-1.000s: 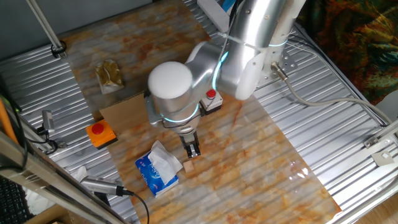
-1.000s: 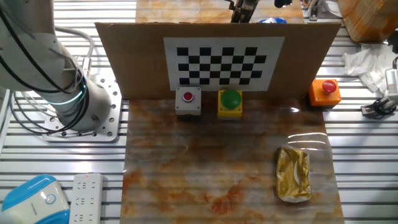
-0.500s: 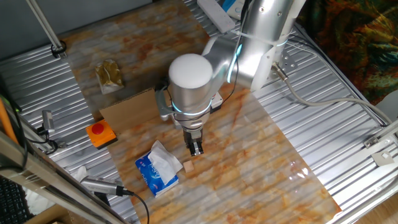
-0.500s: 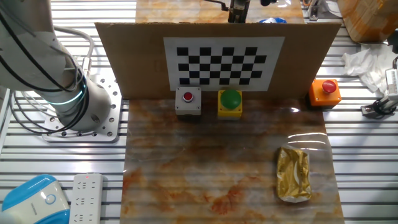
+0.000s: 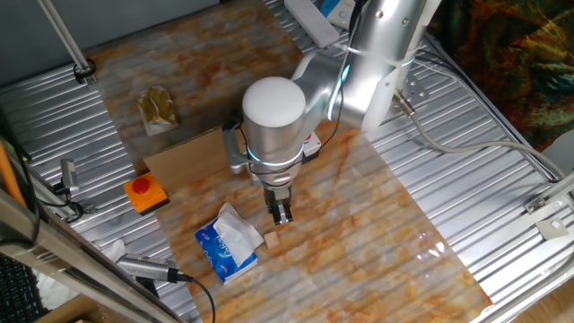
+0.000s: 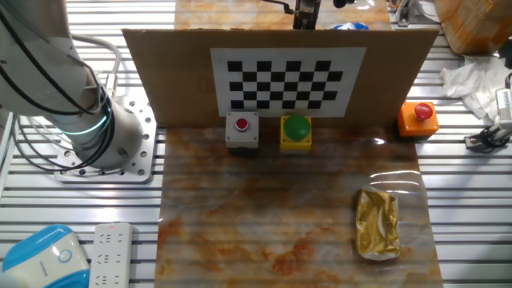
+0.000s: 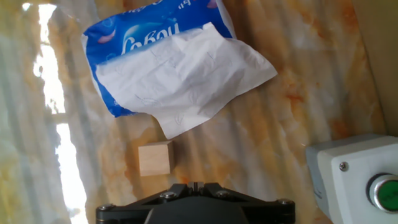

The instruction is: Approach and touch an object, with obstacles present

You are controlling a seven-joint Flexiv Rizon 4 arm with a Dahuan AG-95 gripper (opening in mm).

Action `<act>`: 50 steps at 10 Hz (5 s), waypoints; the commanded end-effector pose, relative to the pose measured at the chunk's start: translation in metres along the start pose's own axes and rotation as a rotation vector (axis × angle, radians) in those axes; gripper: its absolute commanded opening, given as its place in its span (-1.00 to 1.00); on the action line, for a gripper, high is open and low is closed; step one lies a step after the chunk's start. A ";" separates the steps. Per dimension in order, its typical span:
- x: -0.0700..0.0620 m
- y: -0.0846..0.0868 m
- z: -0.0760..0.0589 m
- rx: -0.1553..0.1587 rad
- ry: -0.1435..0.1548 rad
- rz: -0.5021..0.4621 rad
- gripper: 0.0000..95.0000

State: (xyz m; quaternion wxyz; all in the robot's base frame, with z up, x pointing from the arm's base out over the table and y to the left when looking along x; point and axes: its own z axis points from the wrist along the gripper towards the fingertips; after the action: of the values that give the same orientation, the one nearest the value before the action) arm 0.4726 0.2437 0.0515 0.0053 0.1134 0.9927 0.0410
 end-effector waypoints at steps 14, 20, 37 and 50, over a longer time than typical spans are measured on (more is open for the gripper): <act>-0.015 0.003 0.039 -0.005 0.004 0.028 -1.00; -0.022 0.015 0.036 0.003 0.014 0.030 -1.00; -0.019 0.013 0.013 0.001 0.024 0.010 -1.00; -0.001 -0.013 -0.049 -0.060 0.112 -0.095 -1.00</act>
State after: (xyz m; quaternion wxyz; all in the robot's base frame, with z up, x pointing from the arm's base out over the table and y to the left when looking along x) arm 0.4674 0.2251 0.1021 -0.0468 0.0614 0.9940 0.0769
